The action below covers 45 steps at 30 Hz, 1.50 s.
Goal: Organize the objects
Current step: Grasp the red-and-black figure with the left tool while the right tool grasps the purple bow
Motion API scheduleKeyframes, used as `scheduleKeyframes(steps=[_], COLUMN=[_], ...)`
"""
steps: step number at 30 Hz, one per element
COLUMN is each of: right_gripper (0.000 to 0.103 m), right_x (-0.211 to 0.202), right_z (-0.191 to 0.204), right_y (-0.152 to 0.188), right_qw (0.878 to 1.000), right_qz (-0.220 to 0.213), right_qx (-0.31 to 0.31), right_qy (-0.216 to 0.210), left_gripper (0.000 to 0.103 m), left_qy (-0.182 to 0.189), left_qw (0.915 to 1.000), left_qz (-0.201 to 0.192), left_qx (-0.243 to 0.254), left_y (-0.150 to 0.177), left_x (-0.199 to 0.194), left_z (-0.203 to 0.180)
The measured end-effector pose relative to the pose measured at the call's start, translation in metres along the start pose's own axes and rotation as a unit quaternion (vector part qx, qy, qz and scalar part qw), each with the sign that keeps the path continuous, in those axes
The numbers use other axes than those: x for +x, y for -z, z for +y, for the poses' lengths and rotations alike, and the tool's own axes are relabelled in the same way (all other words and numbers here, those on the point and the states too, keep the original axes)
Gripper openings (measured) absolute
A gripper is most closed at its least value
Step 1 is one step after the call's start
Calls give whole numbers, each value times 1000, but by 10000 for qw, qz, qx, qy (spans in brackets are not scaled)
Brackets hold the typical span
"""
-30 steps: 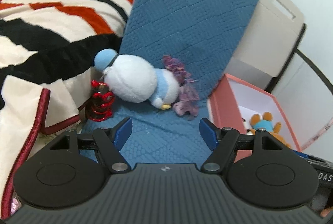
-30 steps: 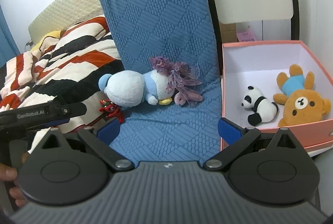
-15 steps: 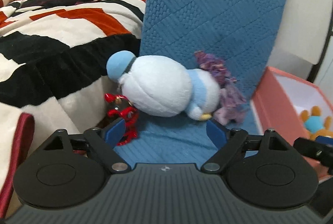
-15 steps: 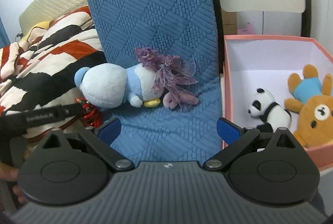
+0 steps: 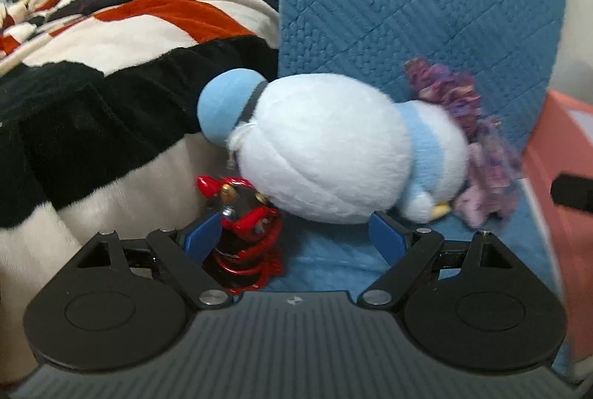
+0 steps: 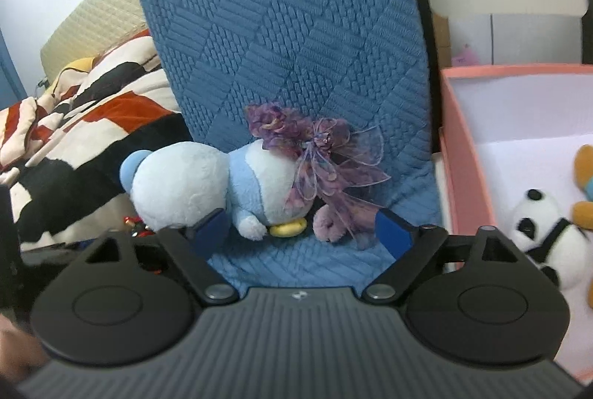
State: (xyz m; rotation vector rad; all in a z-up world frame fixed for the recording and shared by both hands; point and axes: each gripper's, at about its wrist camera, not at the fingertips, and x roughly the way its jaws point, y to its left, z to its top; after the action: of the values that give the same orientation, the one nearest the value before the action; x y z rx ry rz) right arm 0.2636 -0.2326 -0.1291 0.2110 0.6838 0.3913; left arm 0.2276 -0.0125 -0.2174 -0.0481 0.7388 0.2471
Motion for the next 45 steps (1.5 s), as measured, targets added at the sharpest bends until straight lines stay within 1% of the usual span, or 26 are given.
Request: scheduleKeyframes(steps=[2, 5, 7, 10, 11, 13, 15, 18, 21, 23, 25, 26, 27, 30, 33, 35, 36, 37, 38, 43, 45], right_gripper=[77, 76, 72, 71, 70, 68, 67, 66, 65, 65, 65, 64, 63, 61, 52, 37, 32, 25, 21, 13, 12], right_x=[12, 28, 40, 58, 63, 75, 83, 95, 106, 114, 121, 124, 126, 131, 133, 133, 131, 130, 127, 108, 98], right_z=[0, 2, 1, 1, 1, 1, 2, 3, 3, 4, 7, 8, 9, 11, 13, 16, 18, 19, 19, 16, 15], right_y=[-7, -18, -26, -35, -37, -41, -44, -49, -53, -56, -58, -58, -59, -59, -60, -60, -60, -60, -60, -63, -63], right_qw=[10000, 9999, 9999, 9998, 9998, 9999, 9999, 9999, 9999, 9999, 9998, 9997, 9996, 9991, 9986, 9975, 9965, 9957, 9954, 9961, 9960], right_qz=[1, -128, -130, -138, -136, -98, -70, -54, -43, -22, -19, -15, -11, -5, -10, -25, -40, -47, -55, -44, -46], right_qx=[-2, -80, -98, -122, -117, -82, -87, -79, -77, -103, -199, -245, -282, -404, -502, -667, -785, -862, -897, -858, -878], right_qy=[-15, -1, 12, 50, 53, 38, 39, 43, 68, 62, 59, 70, 87, 159, 151, 210, 283, 334, 339, 185, 136], left_gripper=[89, 89, 88, 86, 82, 82, 82, 82, 82, 81, 74, 69, 67, 65, 65, 64, 64, 64, 64, 64, 64], left_qy=[-185, -353, -420, -621, -785, -1116, -1162, -1294, -1245, -1211, -1041, -1020, -1040, -947, -926, -896, -880, -845, -810, -653, -655], left_qw=[9998, 9992, 9986, 9967, 9951, 9907, 9901, 9894, 9907, 9906, 9920, 9919, 9914, 9930, 9934, 9939, 9941, 9945, 9949, 9962, 9965], left_qz=[7, 84, 105, 183, 182, 56, -12, 120, 275, 338, 531, 626, 674, 686, 660, 628, 616, 607, 604, 568, 514], left_qx=[92, 196, 298, 493, 576, 781, 782, 646, 483, 543, 477, 434, 415, 188, 137, 131, 113, 80, 46, -67, -77], left_y=[-1, -3, -3, -2, -2, 0, -1, -3, -5, -4, -4, -4, -5, -8, -8, -8, -7, -7, -6, -1, 2], left_x=[6, 14, 17, 24, 25, 24, 23, 31, 40, 46, 54, 59, 63, 65, 64, 62, 60, 59, 56, 40, 33], left_z=[0, 0, -1, -6, -7, -11, -10, -3, 5, 4, 5, 7, 8, 17, 19, 19, 20, 21, 22, 23, 22])
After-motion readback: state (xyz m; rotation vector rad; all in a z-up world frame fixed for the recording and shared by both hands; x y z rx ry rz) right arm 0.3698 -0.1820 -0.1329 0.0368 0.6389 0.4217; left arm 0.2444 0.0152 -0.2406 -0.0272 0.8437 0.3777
